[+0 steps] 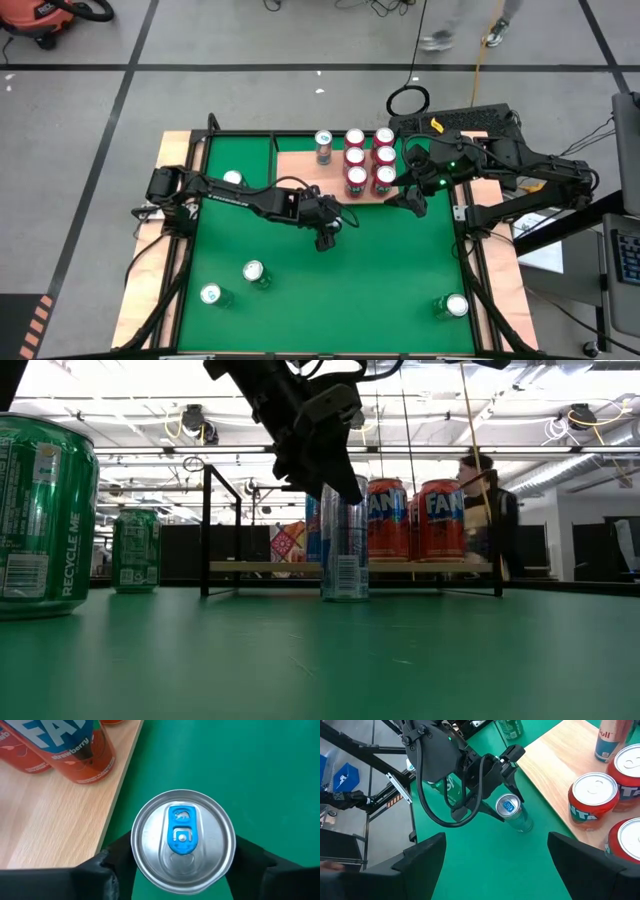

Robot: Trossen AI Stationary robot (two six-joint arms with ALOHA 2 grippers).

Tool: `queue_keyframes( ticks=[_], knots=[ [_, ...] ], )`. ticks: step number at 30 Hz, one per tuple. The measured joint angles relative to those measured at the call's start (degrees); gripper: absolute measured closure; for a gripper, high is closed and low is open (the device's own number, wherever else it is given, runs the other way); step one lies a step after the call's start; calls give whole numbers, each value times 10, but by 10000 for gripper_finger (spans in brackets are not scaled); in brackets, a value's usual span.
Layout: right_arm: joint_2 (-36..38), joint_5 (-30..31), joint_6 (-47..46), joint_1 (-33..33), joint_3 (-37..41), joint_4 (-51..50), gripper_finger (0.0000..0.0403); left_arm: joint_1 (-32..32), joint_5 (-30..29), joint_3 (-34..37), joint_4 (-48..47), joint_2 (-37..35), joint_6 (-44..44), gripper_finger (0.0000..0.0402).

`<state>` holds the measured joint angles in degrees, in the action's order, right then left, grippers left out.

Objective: Place canned beverage on shelf
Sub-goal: Put the blue soda can on the shelf aligned with the other blue soda can on the shelf

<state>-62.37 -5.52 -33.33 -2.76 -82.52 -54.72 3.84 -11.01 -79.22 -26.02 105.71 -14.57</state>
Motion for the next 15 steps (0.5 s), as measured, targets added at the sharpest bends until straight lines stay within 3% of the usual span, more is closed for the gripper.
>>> queue_keyframes(
  ticks=[10,15],
  knots=[
    [0,0,4,0,0,0,62,0,-2,-1,-5,-5,-30,192],
    [0,5,1,7,0,0,62,0,-3,-35,-16,-19,-49,192]
  ],
)
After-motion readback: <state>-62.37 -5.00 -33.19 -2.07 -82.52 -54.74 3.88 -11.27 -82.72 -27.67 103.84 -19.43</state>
